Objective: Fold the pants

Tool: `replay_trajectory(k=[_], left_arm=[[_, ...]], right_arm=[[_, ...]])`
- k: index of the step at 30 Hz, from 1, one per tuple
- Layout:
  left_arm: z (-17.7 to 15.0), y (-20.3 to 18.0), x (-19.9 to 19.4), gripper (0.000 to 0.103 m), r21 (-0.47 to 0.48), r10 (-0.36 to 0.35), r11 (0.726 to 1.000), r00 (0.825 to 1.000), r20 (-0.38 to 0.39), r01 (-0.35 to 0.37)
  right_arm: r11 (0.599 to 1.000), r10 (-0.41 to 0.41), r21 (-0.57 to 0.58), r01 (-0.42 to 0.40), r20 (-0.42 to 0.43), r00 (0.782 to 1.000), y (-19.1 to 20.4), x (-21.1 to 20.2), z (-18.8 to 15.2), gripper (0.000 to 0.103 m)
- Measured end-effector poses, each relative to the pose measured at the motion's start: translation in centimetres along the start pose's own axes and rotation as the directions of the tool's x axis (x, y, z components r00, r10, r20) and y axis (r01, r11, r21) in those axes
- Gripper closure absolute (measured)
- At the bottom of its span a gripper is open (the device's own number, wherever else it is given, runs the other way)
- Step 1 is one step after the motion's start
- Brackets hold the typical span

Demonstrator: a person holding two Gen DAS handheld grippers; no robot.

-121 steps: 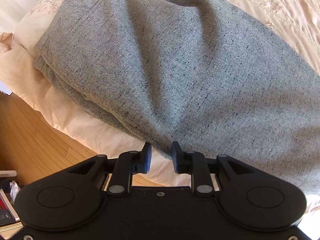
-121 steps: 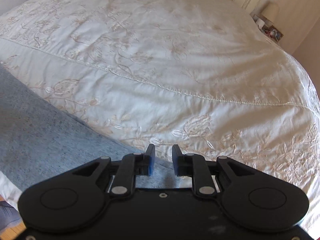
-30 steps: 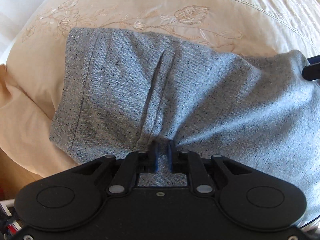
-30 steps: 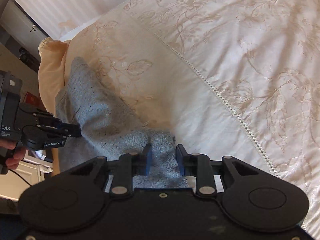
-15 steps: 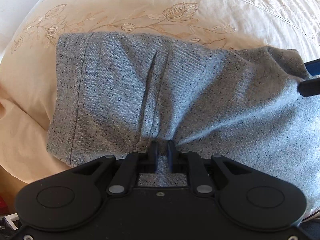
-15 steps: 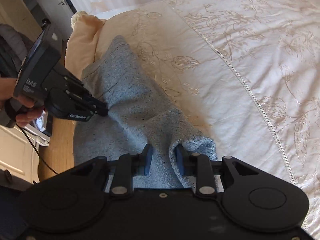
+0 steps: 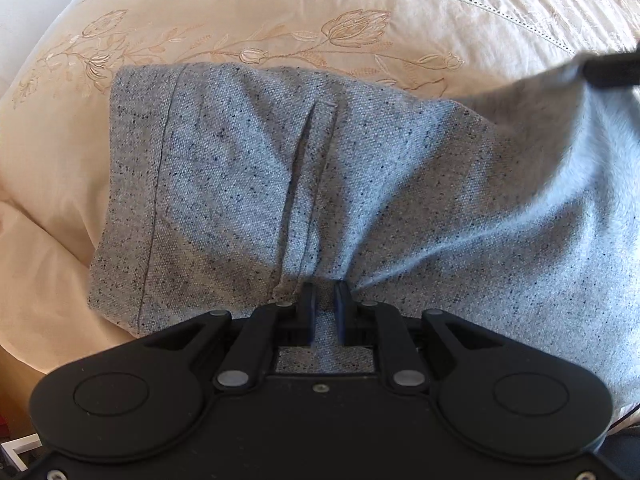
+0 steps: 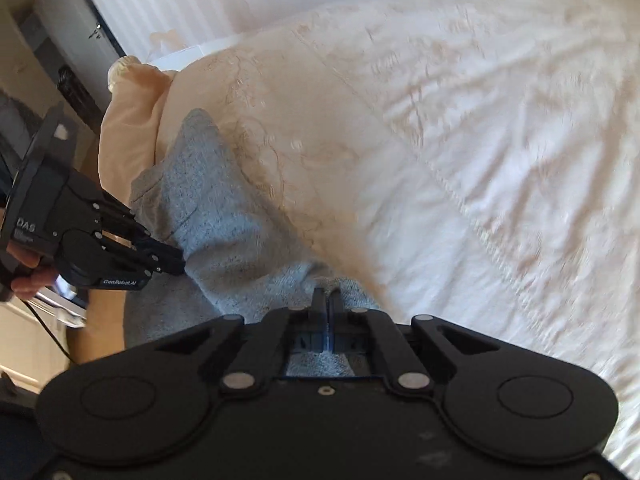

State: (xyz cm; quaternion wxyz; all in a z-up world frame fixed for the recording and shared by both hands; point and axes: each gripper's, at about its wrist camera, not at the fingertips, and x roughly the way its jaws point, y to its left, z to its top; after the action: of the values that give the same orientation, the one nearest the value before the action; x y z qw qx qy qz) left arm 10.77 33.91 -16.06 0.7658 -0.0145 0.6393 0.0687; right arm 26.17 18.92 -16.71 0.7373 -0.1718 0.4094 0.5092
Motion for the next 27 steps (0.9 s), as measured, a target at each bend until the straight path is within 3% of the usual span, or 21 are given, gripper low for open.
replay_trajectory(k=[2, 5, 10, 12, 18, 21, 23, 24, 25, 27], left_arm=[[-0.1, 0.2, -0.1, 0.082, -0.005, -0.006, 1.000, 1.000, 0.006, 0.006], [-0.3, 0.3, -0.2, 0.082, 0.002, -0.005, 1.000, 1.000, 0.006, 0.005], [-0.2, 0.5, -0.7, 0.083, 0.002, -0.009, 1.000, 1.000, -0.004, 0.009], [0.0, 0.5, -1.8, 0.085, 0.024, -0.016, 1.000, 1.000, 0.008, 0.016], [2.5, -0.1, -7.7, 0.083, 0.134, -0.088, 0.989, 0.980, 0.181, 0.064], [5.1, 0.2, -7.6, 0.072, 0.130, -0.108, 0.988, 0.972, 0.208, 0.082], [6.2, 0.3, -6.1, 0.070, 0.131, -0.068, 0.990, 0.983, 0.171, 0.046], [6.4, 0.4, -4.5, 0.069, 0.123, 0.009, 0.992, 0.992, 0.126, -0.024], [6.2, 1.0, -2.8, 0.069, 0.106, 0.096, 0.989, 0.993, 0.072, -0.103], [4.8, 3.3, 0.0, 0.069, 0.026, 0.143, 0.989, 0.989, -0.027, -0.142]], right_arm=[[0.999, -0.048, -0.019, 0.048, 0.039, 0.998, 0.7, -1.5, 0.4, 0.101], [0.992, -0.080, -0.098, 0.080, 0.005, 0.997, 2.1, -0.9, -0.8, 0.101], [0.919, -0.134, -0.384, 0.086, -0.100, 0.986, 5.2, 1.2, -4.0, 0.101], [0.927, -0.123, -0.368, 0.078, -0.099, 0.987, 5.1, 1.0, -4.4, 0.101], [0.946, -0.133, -0.307, 0.104, -0.075, 0.988, 5.1, 1.0, -3.9, 0.101], [0.953, -0.141, -0.280, 0.115, -0.074, 0.987, 4.8, 0.9, -3.7, 0.101], [0.956, -0.148, -0.264, 0.126, -0.067, 0.987, 4.5, 0.9, -3.6, 0.101], [0.956, -0.170, -0.253, 0.150, -0.060, 0.984, 4.3, 0.9, -3.5, 0.101], [0.956, -0.195, -0.235, 0.176, -0.058, 0.979, 4.0, 1.0, -3.4, 0.101], [0.964, -0.225, -0.163, 0.212, -0.068, 0.972, 2.6, 1.5, -3.1, 0.101]])
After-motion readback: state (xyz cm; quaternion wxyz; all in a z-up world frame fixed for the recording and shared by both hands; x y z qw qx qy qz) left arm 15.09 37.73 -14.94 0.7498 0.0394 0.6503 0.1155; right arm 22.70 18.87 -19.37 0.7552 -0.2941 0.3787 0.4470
